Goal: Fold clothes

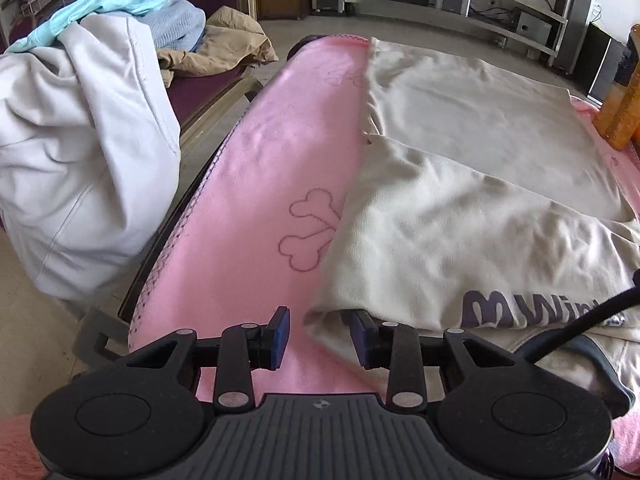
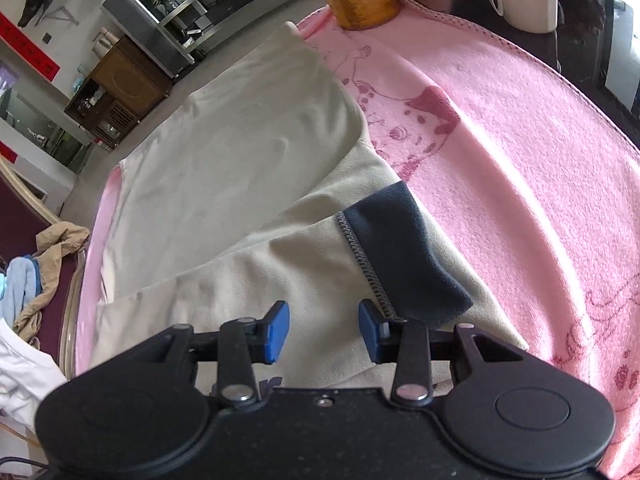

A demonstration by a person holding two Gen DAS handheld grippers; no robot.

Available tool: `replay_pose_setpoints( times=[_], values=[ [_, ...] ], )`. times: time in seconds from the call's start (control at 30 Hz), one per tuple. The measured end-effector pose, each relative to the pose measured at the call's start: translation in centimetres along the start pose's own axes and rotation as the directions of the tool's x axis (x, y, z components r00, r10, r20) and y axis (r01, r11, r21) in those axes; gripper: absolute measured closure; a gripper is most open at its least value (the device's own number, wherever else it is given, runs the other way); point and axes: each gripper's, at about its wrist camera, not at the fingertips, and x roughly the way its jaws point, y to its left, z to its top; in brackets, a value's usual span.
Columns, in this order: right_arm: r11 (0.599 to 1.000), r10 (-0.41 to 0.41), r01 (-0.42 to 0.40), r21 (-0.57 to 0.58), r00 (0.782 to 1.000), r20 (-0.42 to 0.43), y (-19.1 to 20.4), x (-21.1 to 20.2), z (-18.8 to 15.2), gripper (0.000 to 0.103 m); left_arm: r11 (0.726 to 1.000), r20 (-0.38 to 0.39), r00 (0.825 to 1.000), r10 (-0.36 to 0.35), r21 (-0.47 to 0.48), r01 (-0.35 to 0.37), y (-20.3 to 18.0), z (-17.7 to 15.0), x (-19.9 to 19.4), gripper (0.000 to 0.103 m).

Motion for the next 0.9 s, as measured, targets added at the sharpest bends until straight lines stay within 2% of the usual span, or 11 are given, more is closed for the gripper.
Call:
replay_pose_setpoints(
  times=[0.1,0.2,0.33,0.4,0.43,0.47,0.6,0.63,0.67,0.77,0.9],
  values=[
    [1.000,-0.003,0.003,-0.006,1.000,-0.002,-0.1,0.1,0.1,0.066,0.999,0.000,0.999,0.041,-0.022,-0.041,0.0,0.3,1.1,0.069],
    [1.000,-0.007,0.007,-0.012,1.000,-0.004,-0.1,0.1,0.2,0.065,0.987,-0.031,0.987,0.156,-0.041,-0.157,0.7,0.1,2.0,0.057],
    [1.000,-0.006,0.006,0.000,1.000,-0.011,-0.6,-0.1,0.2,0.066,0.973,-0.085,0.987,0.135,-0.177,-0.148,3.3,-0.2,0.9,0.053],
    [1.000,-0.009,0.010,0.018,1.000,-0.015,-0.9,-0.5,0.2,0.066,0.965,-0.082,0.989,0.120,-0.225,-0.136,4.1,-0.8,-0.5,0.054],
    [1.000,-0.016,0.016,0.026,1.000,-0.011,-1.0,-0.8,0.2,0.066,0.959,-0.068,0.987,0.144,-0.235,-0.156,4.2,-1.1,-1.5,0.065],
    [0.999,-0.023,0.023,0.035,1.000,-0.006,-1.2,-1.2,0.3,0.066,0.956,-0.041,0.984,0.173,-0.235,-0.178,4.2,-1.5,-2.5,0.067],
    [0.997,-0.055,0.052,0.052,0.997,0.051,-2.2,-3.1,0.8,0.068,0.977,0.085,0.991,0.105,-0.193,-0.087,3.6,-0.2,-4.3,0.068],
    [0.997,-0.047,0.043,0.062,0.997,0.059,-2.4,-3.2,0.9,0.072,0.985,0.110,0.991,0.075,-0.163,-0.056,3.1,0.6,-4.4,0.068],
    [0.997,-0.028,0.024,0.075,0.998,0.059,-2.7,-3.3,1.1,0.088,0.992,0.120,0.992,0.030,-0.121,-0.016,2.4,1.4,-4.2,0.068],
    [0.975,0.141,-0.138,0.175,0.990,-0.008,-4.0,-2.3,1.3,0.094,0.993,0.074,0.991,-0.114,-0.008,0.115,-0.4,3.5,-1.8,0.068],
    [0.921,0.322,-0.274,0.278,0.936,-0.144,-4.9,0.4,1.1,0.093,0.991,-0.053,0.991,-0.126,0.033,0.128,-2.8,3.7,3.0,0.069]
  ],
)
